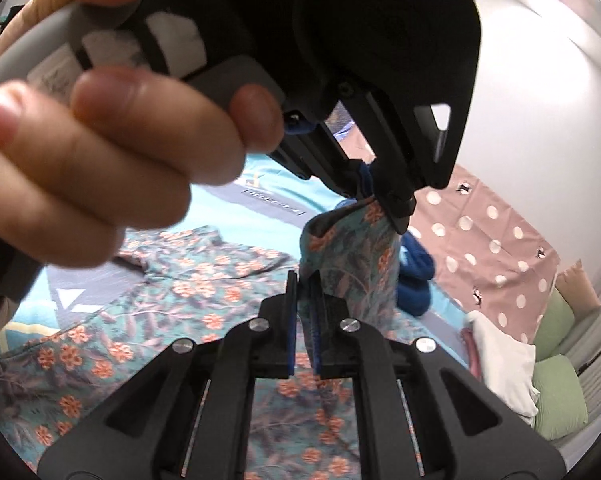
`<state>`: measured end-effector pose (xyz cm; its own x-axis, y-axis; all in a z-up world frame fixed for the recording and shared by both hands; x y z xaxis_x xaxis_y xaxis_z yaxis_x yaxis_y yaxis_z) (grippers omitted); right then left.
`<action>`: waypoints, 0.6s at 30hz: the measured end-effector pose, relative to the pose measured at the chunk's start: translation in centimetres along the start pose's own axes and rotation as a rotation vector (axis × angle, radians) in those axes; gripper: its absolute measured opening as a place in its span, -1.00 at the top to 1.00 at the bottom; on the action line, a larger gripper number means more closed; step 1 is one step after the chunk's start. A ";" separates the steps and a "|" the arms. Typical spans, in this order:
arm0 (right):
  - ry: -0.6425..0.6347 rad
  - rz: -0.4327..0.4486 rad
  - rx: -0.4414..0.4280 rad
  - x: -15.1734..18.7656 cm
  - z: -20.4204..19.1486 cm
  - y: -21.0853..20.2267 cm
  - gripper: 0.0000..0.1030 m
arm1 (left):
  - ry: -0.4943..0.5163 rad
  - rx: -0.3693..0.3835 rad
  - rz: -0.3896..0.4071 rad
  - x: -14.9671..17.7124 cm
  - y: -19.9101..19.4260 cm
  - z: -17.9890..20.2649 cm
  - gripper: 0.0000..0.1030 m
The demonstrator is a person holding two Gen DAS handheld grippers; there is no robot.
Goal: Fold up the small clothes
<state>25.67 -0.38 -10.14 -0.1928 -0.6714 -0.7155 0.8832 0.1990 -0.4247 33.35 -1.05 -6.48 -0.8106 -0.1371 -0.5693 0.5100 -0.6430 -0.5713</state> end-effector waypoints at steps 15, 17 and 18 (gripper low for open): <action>-0.086 0.003 -0.165 0.3 -7.1 -0.7 0.89 | -0.088 -0.043 0.046 2.9 -3.9 -5.4 0.95; -0.085 0.004 -0.181 0.6 -7.4 -1.4 0.88 | -0.101 -0.052 0.035 3.3 -3.6 -6.3 0.95; -0.085 0.001 -0.188 0.9 -7.7 -2.0 0.88 | -0.107 -0.059 0.029 3.6 -3.5 -6.8 0.95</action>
Point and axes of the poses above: each gripper's, at about its wrist camera, not at the fingertips, and y roughly the way its jaws point, z to its right, x to its underside, the point moved 7 cm from there along y, roughly the way its jaws point, and after that the axes turned 4 degrees about -y, right-handed, at the moved point
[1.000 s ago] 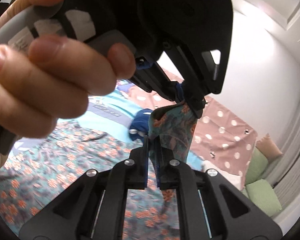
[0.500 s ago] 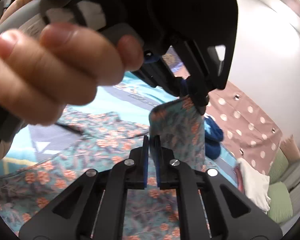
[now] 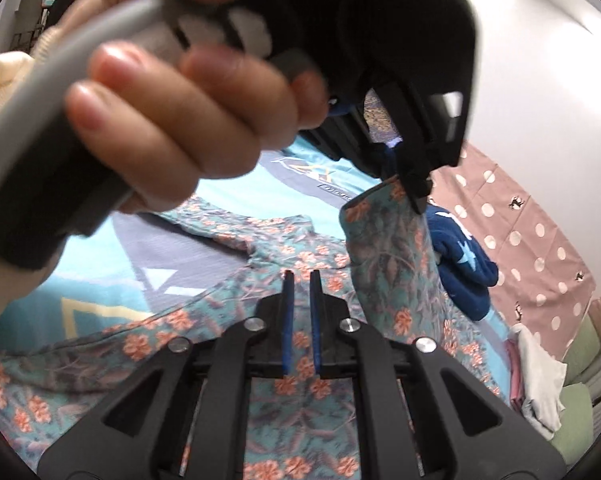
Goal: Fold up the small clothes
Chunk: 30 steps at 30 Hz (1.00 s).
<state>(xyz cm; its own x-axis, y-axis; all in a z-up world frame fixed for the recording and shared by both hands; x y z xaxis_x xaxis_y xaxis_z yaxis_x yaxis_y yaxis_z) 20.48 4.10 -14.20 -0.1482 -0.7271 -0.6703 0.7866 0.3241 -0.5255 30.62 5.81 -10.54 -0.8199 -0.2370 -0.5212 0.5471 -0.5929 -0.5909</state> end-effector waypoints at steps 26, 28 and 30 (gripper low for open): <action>0.822 -0.376 0.087 24.8 21.0 0.3 0.18 | -0.085 -0.263 -0.161 3.9 6.3 -10.1 0.81; 0.821 -0.390 0.078 25.2 20.4 0.7 0.14 | -0.097 -0.253 -0.162 3.9 6.1 -10.3 0.79; 0.812 -0.398 0.077 24.8 20.4 0.5 0.02 | -0.104 -0.274 -0.158 3.7 5.4 -10.7 0.73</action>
Point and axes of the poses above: each gripper's, at about its wrist camera, not at the fingertips, and y roughly the way its jaws point, z to its right, x to its underside, the point moved 7 cm from there along y, roughly the way its jaws point, and after that the axes turned 4 degrees about -y, right-handed, at the moved point
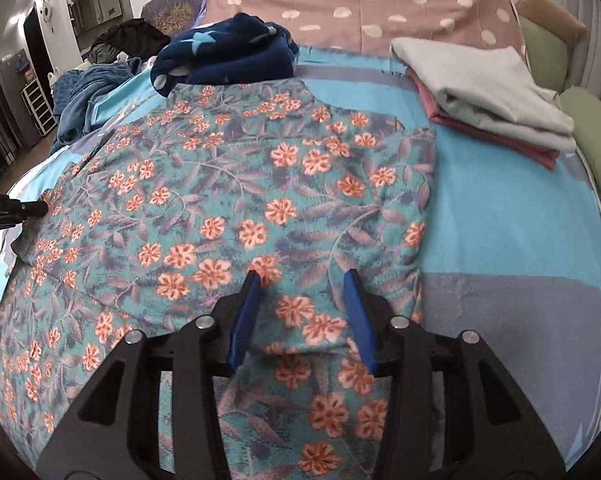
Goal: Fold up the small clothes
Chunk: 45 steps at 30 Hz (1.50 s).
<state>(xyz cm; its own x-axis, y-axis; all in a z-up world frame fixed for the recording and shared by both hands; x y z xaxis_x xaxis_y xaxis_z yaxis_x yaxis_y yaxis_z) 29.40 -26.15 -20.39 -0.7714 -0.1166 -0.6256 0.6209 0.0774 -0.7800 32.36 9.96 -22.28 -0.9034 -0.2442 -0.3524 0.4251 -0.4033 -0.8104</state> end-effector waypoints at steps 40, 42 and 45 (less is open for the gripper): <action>-0.175 0.043 -0.085 0.0 -8.7 -3.2 -0.44 | -0.960 -0.178 0.332 6.8 -9.7 -36.4 0.47; -0.184 0.046 -0.083 0.0 -8.9 -3.2 -0.46 | -0.993 -0.150 0.346 6.9 -9.6 -36.8 0.84; -0.198 0.051 -0.083 -0.1 -9.4 -3.4 -0.49 | -0.993 -0.204 0.394 6.9 -10.5 -36.4 0.89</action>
Point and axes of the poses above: each gripper's, at about its wrist camera, not at the fingertips, and y roughly the way its jaws point, z to its right, x to its underside, the point moved 7 cm from there along y, roughly the way its jaws point, and after that the axes turned 4 degrees about -y, right-handed, at the moved point
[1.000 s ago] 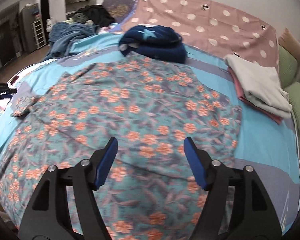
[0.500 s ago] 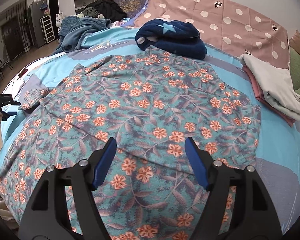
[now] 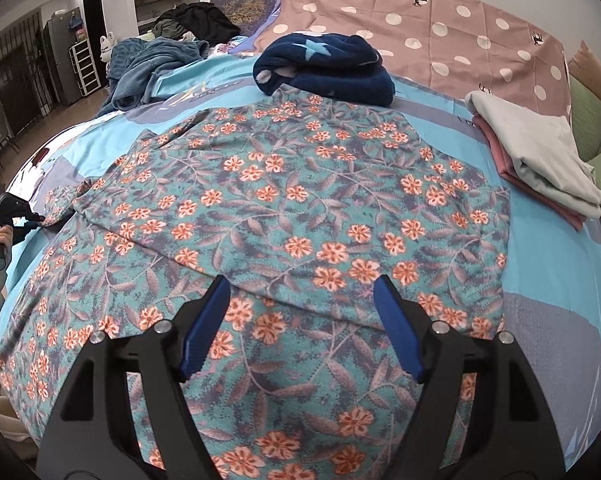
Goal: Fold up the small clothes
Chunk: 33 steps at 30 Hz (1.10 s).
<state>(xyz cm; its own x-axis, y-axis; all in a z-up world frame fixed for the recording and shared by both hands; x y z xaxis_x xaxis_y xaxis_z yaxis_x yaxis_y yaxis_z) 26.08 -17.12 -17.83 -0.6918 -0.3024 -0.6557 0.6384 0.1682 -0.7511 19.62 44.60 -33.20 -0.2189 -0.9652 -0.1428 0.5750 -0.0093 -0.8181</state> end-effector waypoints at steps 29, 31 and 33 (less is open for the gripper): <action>0.449 0.003 -0.592 -4.3 1.0 -0.7 -0.50 | 1.863 0.124 0.775 43.0 -13.7 26.9 0.92; 0.567 -0.066 -0.734 -4.3 0.4 0.9 -0.50 | 1.911 0.107 0.795 43.9 -13.2 26.0 0.92; 0.680 -0.132 -0.873 -4.4 -0.5 2.2 -0.50 | 1.939 0.103 0.806 44.6 -13.2 25.3 0.92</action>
<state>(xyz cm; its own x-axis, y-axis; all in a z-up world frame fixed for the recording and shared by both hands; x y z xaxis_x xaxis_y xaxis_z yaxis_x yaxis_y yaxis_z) 30.33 -14.93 -16.68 -0.9481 0.1651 -0.2717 0.2747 0.8556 -0.4388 22.19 -4.92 -14.65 -0.2653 0.6820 -0.6816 0.9563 0.0959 -0.2763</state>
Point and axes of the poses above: each gripper's, at about its wrist camera, not at the fingertips, and y roughly the way its jaws point, z to its right, x to its underside, the point moved 7 cm from there along y, roughly the way its jaws point, and after that the axes turned 4 degrees about -y, right-handed, at the moved point
